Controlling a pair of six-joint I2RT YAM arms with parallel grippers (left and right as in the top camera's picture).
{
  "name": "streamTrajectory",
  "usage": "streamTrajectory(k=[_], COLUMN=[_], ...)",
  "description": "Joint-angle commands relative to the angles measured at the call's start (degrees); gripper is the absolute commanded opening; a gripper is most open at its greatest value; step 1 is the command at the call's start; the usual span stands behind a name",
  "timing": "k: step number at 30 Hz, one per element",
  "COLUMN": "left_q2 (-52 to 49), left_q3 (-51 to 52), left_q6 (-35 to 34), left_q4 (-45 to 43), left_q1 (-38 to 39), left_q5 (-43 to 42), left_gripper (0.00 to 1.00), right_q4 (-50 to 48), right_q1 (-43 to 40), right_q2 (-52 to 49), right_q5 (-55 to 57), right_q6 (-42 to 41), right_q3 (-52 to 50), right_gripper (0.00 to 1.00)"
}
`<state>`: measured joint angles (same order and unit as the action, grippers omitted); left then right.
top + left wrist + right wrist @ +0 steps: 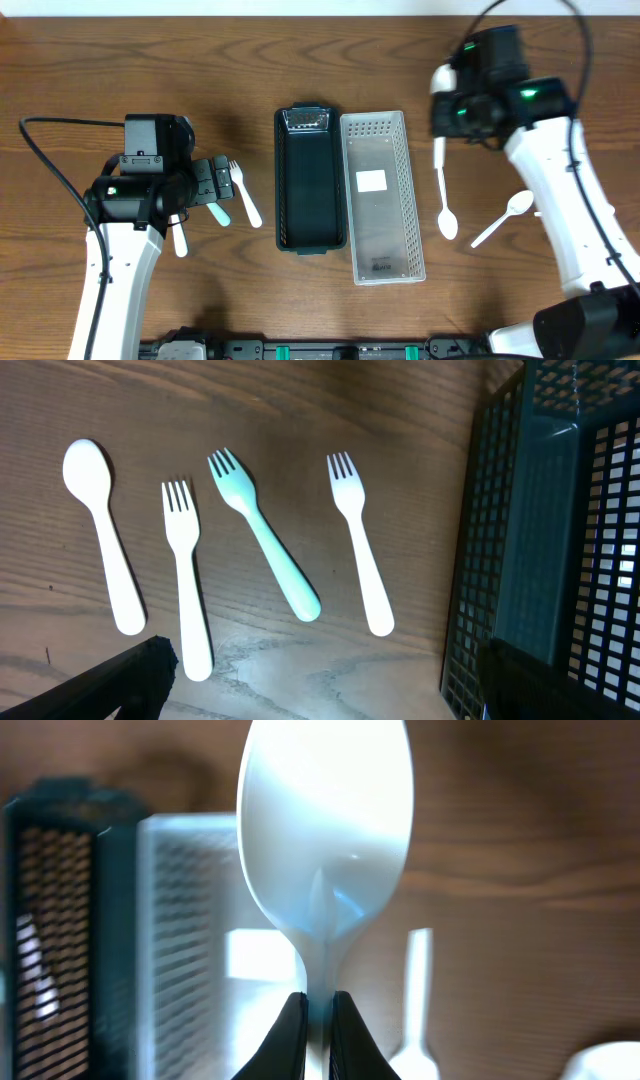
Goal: Pack container
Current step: 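Carry the spoon with right gripper and drop it into white tray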
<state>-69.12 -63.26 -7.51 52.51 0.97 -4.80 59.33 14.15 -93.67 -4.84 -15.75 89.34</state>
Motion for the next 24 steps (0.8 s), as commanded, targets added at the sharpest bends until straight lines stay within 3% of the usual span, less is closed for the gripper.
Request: streamTrajectory(k=[1,8,16,18,19,21,24], left_q2=[-0.11,-0.11,-0.11,-0.11,-0.11,-0.11,-0.11], left_q3=[-1.25,-1.22,-1.20,-1.20,-1.20,-1.20,-1.20], left_q6=[-0.31,-0.33,-0.31,-0.31,-0.31,-0.31,-0.31], left_q4=[0.15,0.15,0.20,0.20,0.20,0.17,0.17], left_q1=[-0.02,-0.02,-0.02,-0.02,-0.02,-0.02,-0.02], left_q5=[-0.61,-0.61,-0.61,-0.61,-0.61,-0.61,-0.61], left_gripper=[0.98,0.98,0.98,0.98,0.98,0.98,0.98], right_q4=[0.22,-2.36,-2.14,-2.10,-2.08,-2.05,-0.96], right_q1=[5.38,13.66,17.22,17.07,16.87,16.39,15.43], right_q2=[-2.19,-11.02,-18.99,-18.73,-18.16,-17.14,-14.91], right_q5=[-0.42,0.83,1.20,1.90,2.05,2.23,5.42], right_q6=[-6.71,-7.37,-7.37,-7.32,-6.75,-5.73,-5.62], right_q3=[-1.68,-5.90,-6.27,-6.21,-6.19,-6.12,-5.70], right_gripper=[0.01,0.01,0.03,0.17,0.33,0.54,0.55])
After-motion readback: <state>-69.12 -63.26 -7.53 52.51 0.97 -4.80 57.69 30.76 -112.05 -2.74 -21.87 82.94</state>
